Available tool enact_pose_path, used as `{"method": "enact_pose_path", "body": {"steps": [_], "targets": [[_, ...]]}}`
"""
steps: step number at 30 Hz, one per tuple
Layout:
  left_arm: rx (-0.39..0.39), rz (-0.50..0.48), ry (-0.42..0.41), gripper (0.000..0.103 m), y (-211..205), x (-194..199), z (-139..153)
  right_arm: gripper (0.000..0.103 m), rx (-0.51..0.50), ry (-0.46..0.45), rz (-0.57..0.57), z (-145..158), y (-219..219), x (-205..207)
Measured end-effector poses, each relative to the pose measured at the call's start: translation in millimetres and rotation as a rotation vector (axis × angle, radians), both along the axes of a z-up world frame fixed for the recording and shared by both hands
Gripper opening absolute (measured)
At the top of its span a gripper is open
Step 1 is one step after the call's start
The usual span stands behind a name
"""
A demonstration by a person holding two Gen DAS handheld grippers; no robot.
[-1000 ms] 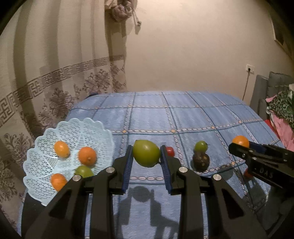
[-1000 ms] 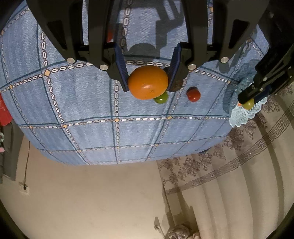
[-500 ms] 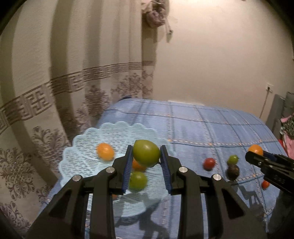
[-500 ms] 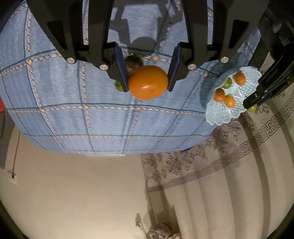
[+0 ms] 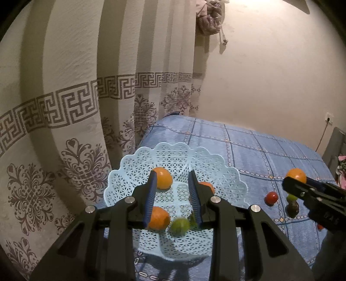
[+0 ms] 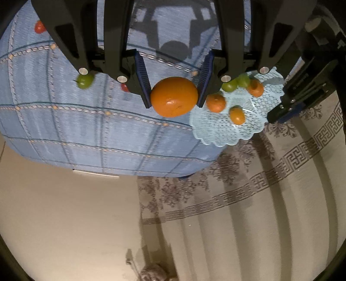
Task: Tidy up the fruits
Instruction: 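Carry the orange and green tomato into the blue basket and open both tools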
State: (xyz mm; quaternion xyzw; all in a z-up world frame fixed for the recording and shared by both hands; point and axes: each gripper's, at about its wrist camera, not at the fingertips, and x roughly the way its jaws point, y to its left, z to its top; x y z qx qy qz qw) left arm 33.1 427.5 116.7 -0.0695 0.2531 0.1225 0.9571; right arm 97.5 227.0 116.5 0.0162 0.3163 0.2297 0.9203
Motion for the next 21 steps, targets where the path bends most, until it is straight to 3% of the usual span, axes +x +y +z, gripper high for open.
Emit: {"method": "enact_pose_path", "body": {"steps": [5,10,18,19,21], "targets": [[-0.045,0.026,-0.01,0.059,15,-3,2,0.042,-0.006,-0.002,0.037,1,24,-1],[-0.08,0.055,-0.035,0.061,28,-11,8,0.042,-0.014,0.005,0.066,-2,42,-1],[-0.112,0.078,-0.063,0.086,37,-18,14,0.043,-0.009,0.047,0.1,-10,60,7],[-0.113,0.081,-0.065,0.088,38,-18,14,0.052,-0.002,0.054,0.103,-11,61,8],[-0.12,0.086,-0.068,0.09,39,-17,14,0.06,0.009,0.039,0.087,-11,59,7]]}}
